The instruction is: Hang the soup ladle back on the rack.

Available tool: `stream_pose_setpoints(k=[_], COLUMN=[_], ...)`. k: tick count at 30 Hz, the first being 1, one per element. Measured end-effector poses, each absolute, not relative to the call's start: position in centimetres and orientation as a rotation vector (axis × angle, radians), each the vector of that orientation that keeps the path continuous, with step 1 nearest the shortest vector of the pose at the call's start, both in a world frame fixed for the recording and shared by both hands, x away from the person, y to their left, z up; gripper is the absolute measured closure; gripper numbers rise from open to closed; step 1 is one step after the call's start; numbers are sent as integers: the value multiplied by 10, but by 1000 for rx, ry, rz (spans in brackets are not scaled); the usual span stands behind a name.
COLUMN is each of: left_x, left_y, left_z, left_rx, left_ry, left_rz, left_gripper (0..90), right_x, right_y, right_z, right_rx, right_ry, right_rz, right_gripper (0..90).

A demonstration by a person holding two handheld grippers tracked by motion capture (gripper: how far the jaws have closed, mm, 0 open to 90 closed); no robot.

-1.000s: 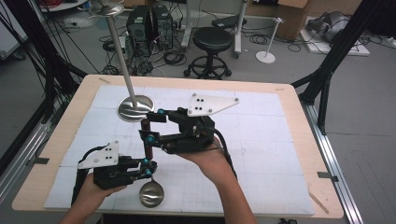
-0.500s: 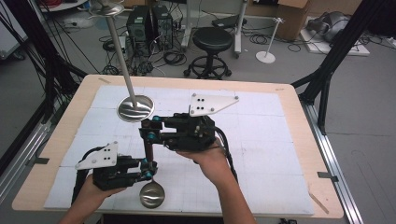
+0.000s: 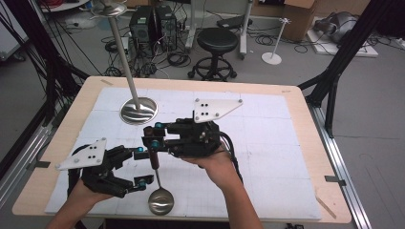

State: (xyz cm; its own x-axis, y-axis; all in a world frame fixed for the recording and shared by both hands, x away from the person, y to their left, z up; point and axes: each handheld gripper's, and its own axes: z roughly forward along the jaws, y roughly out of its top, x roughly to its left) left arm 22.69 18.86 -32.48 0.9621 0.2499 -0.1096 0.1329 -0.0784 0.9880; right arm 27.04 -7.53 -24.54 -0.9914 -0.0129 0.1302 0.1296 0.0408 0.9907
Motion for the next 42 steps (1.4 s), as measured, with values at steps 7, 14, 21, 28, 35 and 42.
stream_pose_setpoints(k=[7, 14, 21, 28, 35, 42], left_x=[234, 237, 236, 237, 249, 277], left_y=[184, 182, 182, 182, 193, 202], left_z=[-325, -326, -326, -325, -318, -299], left_rx=[1643, 1641, 1643, 1659, 1660, 1668], left_ry=[304, 265, 229, 300, 366, 412], left_rz=[97, 73, 80, 125, 176, 220], left_gripper=[470, 614, 727, 735, 736, 735], right_x=[271, 271, 270, 268, 254, 229], right_y=[-77, -76, -75, -78, -122, -182], right_z=[-246, -247, -247, -247, -258, -289], right_rx=[-114, -105, -98, -258, -425, -717], right_ry=[-2179, -2185, -2188, -2185, -2270, -2430], right_rz=[-2114, -2100, -2104, -2157, -2246, -2281], right_gripper=[729, 729, 728, 271, 191, 180])
